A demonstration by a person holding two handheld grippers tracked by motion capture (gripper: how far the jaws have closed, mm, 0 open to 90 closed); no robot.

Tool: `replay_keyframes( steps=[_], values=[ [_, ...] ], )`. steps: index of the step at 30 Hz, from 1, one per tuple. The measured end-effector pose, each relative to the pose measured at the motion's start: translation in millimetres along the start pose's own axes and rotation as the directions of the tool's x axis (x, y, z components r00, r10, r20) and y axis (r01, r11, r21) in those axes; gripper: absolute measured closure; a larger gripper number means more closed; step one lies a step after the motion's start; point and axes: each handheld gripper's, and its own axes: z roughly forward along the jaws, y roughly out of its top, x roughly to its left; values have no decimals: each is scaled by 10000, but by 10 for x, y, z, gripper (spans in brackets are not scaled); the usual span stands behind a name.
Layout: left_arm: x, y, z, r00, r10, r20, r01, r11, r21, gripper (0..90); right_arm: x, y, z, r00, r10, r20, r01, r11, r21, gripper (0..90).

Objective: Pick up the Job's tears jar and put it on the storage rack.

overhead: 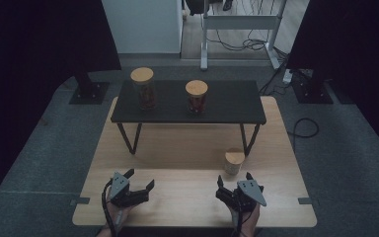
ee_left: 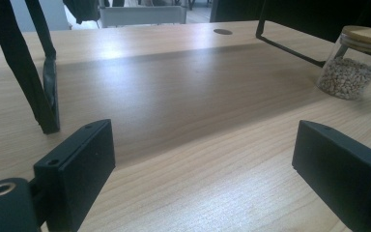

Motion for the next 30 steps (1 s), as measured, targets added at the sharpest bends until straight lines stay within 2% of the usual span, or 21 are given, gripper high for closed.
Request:
replay_keyframes(
  steps=[16, 30],
  values=[
    [6, -3, 11, 10000, 37, -11, -37, 10000, 39, 75, -19, 49, 125, 9999, -50, -148, 61, 9973, 736, 24],
    [5, -1, 12, 10000, 62, -58, -62, 10000, 60, 75, -43, 65, 231, 10000, -4, -60, 10, 9951, 986, 15]
  ],
)
